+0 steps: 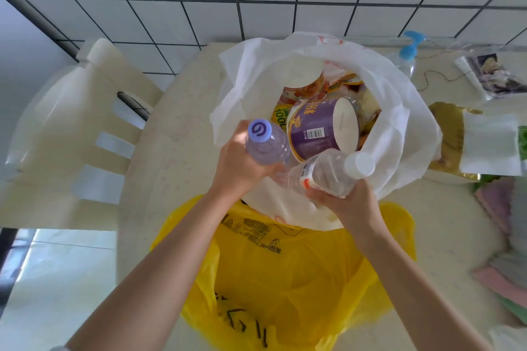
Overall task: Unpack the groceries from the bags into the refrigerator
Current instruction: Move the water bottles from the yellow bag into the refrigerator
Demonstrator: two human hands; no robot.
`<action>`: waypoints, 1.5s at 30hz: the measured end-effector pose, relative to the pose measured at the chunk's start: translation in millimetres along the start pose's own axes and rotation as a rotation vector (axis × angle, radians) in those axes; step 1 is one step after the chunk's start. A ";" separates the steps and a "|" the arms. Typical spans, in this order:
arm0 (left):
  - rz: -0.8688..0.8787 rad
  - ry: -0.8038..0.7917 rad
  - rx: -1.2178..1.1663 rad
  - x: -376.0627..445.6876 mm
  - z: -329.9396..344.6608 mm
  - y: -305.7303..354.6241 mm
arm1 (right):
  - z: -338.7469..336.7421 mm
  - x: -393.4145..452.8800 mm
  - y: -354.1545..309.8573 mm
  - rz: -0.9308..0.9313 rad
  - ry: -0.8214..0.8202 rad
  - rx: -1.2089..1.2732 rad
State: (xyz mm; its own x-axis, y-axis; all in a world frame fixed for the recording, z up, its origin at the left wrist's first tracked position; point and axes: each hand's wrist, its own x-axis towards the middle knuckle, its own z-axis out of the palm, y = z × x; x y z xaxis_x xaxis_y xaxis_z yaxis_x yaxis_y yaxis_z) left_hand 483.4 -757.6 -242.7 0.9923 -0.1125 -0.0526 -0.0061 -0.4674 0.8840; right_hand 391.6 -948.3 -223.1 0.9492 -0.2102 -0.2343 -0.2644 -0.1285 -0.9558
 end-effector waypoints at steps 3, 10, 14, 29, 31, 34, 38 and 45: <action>0.047 0.076 -0.061 -21.0 -18.5 29.4 | -2.1 -14.6 -30.9 -0.088 0.026 0.033; 0.188 0.245 -0.172 -121.3 -67.6 88.8 | -0.2 -76.5 -86.8 -0.310 0.013 0.096; 0.096 0.321 -0.170 -182.3 -79.9 79.9 | 13.8 -115.2 -88.5 -0.318 -0.109 0.026; -0.372 0.636 -0.246 -419.7 -121.9 -0.5 | 112.0 -270.2 -30.6 -0.175 -0.430 -0.197; -0.406 0.682 -0.283 -453.2 -132.4 -7.6 | 131.0 -297.2 -24.3 -0.146 -0.478 -0.217; -0.458 0.746 -0.290 -508.2 -150.2 -21.0 | 159.7 -343.7 -15.5 -0.138 -0.552 -0.251; -0.546 0.877 -0.309 -588.9 -174.4 -41.1 | 196.2 -411.0 -2.9 -0.124 -0.674 -0.274; -0.702 1.115 -0.334 -719.2 -212.1 -79.4 | 266.2 -512.3 17.8 -0.097 -0.897 -0.350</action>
State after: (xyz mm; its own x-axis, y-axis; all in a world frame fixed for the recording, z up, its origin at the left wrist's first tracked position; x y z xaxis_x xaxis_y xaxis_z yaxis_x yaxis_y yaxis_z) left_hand -203.4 -453.6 -176.5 0.3465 0.8968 -0.2751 0.4099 0.1190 0.9043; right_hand -53.9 -585.0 -167.4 0.7083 0.6162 -0.3443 -0.0759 -0.4184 -0.9051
